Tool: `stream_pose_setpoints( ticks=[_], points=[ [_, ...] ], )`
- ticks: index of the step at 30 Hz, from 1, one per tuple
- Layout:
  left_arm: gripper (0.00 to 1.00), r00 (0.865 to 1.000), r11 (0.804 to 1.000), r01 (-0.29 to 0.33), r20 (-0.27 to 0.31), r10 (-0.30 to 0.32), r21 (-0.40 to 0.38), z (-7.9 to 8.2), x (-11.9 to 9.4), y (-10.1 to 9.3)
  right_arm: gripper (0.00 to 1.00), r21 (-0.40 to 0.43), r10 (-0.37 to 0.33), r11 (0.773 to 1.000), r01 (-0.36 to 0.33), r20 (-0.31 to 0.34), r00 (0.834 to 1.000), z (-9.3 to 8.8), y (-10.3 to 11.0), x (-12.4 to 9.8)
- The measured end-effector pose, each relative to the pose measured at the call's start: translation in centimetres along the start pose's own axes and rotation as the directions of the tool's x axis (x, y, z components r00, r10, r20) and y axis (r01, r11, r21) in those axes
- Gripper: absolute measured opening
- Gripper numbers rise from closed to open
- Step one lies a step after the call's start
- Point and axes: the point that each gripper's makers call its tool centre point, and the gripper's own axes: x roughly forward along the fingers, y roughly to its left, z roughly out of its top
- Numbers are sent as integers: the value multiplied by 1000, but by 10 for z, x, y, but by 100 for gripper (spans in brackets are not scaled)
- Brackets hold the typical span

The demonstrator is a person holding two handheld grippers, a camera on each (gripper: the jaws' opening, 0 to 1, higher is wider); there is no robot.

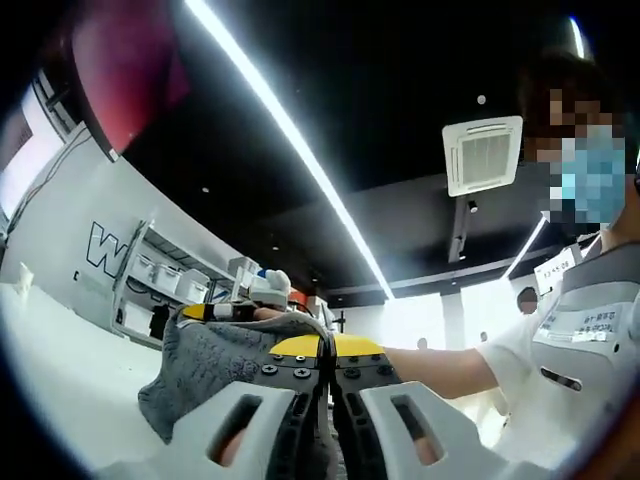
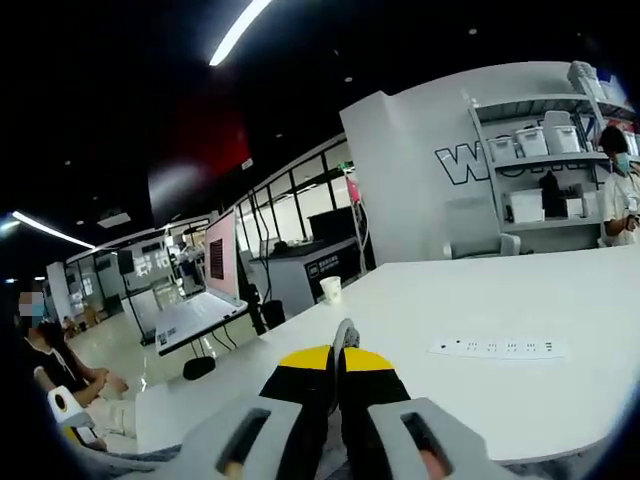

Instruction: Open the folded towel by lifting each exposed corner and separating the folded layers until the towel lies flat within the target outline without major curled edges

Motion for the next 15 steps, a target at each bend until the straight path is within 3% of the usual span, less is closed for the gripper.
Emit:
stream_pose_setpoints(
  ticks=[15],
  points=[
    [0, 1000, 999, -23, 10, 23, 33, 16, -12, 6, 0, 2, 32, 999, -32, 11, 999, 6, 21, 11]
  ],
)
